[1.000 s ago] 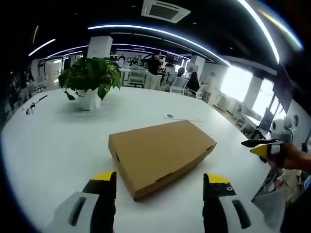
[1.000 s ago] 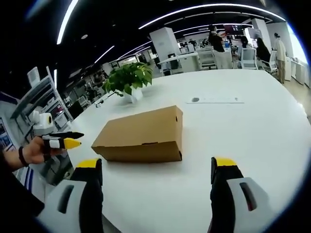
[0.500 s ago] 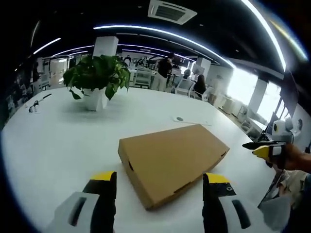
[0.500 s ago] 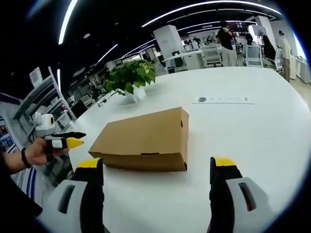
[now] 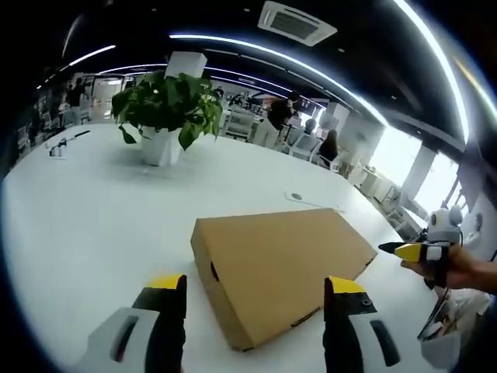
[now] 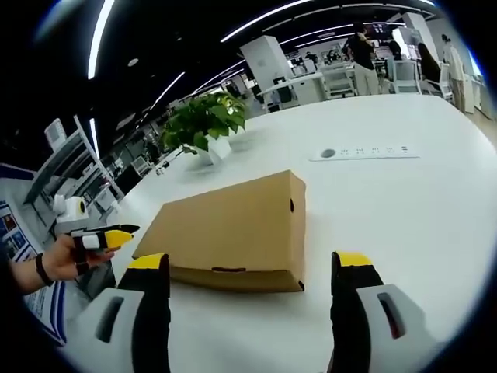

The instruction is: Operate the shoe box by opening the lid, removing the specified soft item, and placing it in the target area until the item is outside and the box remains undamaged.

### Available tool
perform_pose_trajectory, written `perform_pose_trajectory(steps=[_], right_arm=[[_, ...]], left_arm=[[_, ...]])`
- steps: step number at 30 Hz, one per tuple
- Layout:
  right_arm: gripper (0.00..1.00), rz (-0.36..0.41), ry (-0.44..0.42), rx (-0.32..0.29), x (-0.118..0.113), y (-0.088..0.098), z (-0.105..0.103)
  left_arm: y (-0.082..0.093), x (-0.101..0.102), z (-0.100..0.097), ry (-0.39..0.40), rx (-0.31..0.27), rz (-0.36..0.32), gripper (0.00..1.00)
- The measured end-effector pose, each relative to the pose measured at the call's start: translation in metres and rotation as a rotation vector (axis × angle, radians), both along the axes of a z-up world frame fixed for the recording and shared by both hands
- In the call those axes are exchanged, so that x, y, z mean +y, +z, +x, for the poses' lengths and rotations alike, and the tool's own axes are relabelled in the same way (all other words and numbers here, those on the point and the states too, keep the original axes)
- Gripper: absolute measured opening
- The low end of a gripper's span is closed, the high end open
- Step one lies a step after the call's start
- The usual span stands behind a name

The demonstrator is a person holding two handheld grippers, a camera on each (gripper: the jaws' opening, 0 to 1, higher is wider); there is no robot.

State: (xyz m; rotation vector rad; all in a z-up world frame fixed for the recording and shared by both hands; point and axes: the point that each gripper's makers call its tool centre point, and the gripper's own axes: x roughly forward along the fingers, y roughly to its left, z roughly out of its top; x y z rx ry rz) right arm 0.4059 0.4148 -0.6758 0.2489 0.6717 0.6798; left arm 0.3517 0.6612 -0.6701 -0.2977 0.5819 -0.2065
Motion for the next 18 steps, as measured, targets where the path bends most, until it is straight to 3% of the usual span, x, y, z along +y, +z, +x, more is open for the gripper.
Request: perform_pose_trajectory(steps=[18], right_arm=[[0.70, 0.006, 0.013, 0.045, 0.021, -0.022, 0.021]], left_arm=[[-0.030, -0.016, 0.005, -0.036, 0.065, -0.033, 0.68]])
